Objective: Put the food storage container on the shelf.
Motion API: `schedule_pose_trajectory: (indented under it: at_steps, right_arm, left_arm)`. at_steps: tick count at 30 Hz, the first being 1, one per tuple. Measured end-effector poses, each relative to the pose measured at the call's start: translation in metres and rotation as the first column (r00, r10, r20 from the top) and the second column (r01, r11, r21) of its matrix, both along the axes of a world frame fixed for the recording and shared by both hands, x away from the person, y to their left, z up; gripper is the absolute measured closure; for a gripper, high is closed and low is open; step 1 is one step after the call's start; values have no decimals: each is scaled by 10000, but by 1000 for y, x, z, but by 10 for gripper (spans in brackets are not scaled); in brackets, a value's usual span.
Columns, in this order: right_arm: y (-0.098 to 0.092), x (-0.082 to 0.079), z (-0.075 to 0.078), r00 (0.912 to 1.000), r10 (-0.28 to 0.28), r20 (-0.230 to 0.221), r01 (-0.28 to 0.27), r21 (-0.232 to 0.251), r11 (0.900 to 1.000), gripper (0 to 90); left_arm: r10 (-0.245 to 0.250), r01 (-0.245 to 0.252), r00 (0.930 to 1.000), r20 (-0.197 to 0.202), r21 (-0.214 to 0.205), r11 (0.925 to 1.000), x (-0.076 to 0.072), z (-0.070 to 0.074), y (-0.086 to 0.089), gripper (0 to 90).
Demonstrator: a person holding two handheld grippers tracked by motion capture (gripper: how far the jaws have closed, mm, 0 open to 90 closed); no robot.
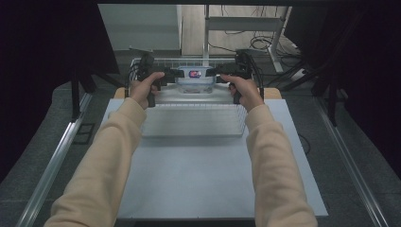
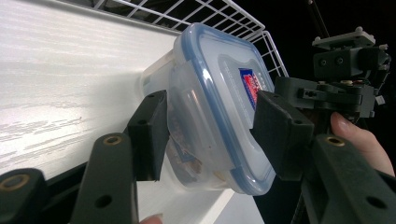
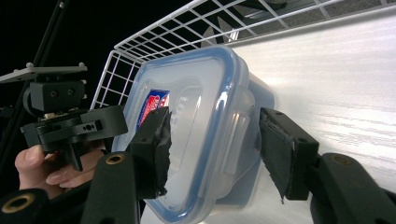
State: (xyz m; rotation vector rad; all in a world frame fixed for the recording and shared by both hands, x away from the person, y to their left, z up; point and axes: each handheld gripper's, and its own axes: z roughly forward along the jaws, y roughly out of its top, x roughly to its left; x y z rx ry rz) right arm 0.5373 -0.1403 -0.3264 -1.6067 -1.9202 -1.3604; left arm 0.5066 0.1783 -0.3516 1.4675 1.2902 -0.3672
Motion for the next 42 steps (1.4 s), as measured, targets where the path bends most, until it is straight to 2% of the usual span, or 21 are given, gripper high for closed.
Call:
schedule_pose_trajectory:
  at_steps: [2,4,5,9,12,13,15,17,18,21,24,26,27,28,30,32,33,37,39,40,42]
  right_arm:
    - [0,0,0,10000,-22,23,22,22,10000,448]
    - [2,-2,0,9997,-108,221,110,-81,9999,425]
    - [2,-2,0,9997,-108,221,110,-81,9999,425]
    - [3,-5,3,9984,-316,473,309,153,9994,299]
    - [1,-11,11,9927,-673,997,673,30,9977,205]
    - [-1,-18,16,9874,-833,1345,873,-240,9959,187]
    - [-3,-23,19,9828,-865,1632,936,-367,9949,186]
    - [-9,-36,25,9740,-454,2221,612,-649,9960,182]
    - [-9,-36,25,9740,-454,2221,612,-649,9960,182]
    - [-19,-61,27,9558,287,2925,120,-1364,9906,180]
    - [-26,-73,23,9552,553,2907,-104,-1539,9880,179]
    - [-36,-93,14,9555,1037,2761,-493,-1971,9792,179]
    - [-36,-93,14,9555,1037,2761,-493,-1971,9792,179]
    - [-41,-106,8,9497,1380,2811,-716,-2339,9696,179]
    - [-44,-114,5,9455,1579,2848,-849,-2524,9639,179]
    - [-54,-137,-12,9379,1956,2865,-1086,-2931,9499,179]
    - [-56,-142,-16,9363,2053,2849,-1154,-3026,9461,179]
    - [-63,-162,-34,9324,2260,2822,-1300,-3216,9379,179]
    - [-67,-173,-46,9311,2394,2751,-1462,-3200,9361,179]
    - [-68,-179,-52,9302,2457,2726,-1537,-3186,9354,179]
    - [-71,-190,-65,9289,2565,2672,-1654,-3206,9327,179]
  left_arm:
    - [-2,2,10000,35,70,10000,0,0,-1,447]
    - [-135,134,9999,34,214,9997,0,-2,-5,341]
    - [-118,117,9999,44,294,9995,-1,-2,-6,341]
    - [385,-433,9968,697,679,9968,-6,3,-7,231]
    - [417,-561,9875,1521,919,9942,-16,12,-5,220]
    - [603,-862,9781,1991,1237,9886,-26,18,-3,215]
    - [682,-992,9742,2152,1366,9856,-31,20,-1,214]
    - [669,-1035,9688,2385,1441,9841,-40,22,1,216]
    - [619,-993,9661,2507,1397,9852,-46,23,3,216]
    - [343,-883,9564,2899,1753,9806,-70,22,5,217]
    - [-92,-673,9521,3056,2387,9687,-92,17,7,224]
    - [-578,-209,9560,2876,2631,9645,-116,8,10,229]
    - [-578,-209,9560,2876,2631,9645,-116,8,10,230]
    - [-977,168,9540,2833,2749,9613,-134,1,12,230]
    - [-1209,376,9521,2809,2848,9579,-142,-4,13,229]
    - [-1558,667,9477,2786,3046,9502,-164,-23,14,228]
    - [-1558,667,9477,2786,3046,9502,-164,-23,14,227]
    - [-1865,989,9499,2510,3244,9407,-185,-57,11,225]
    - [-1916,990,9518,2396,3511,9311,-194,-74,7,225]
    - [-2019,1024,9507,2354,3764,9208,-197,-80,6,225]
    - [-2048,987,9517,2289,4036,9096,-205,-92,2,226]
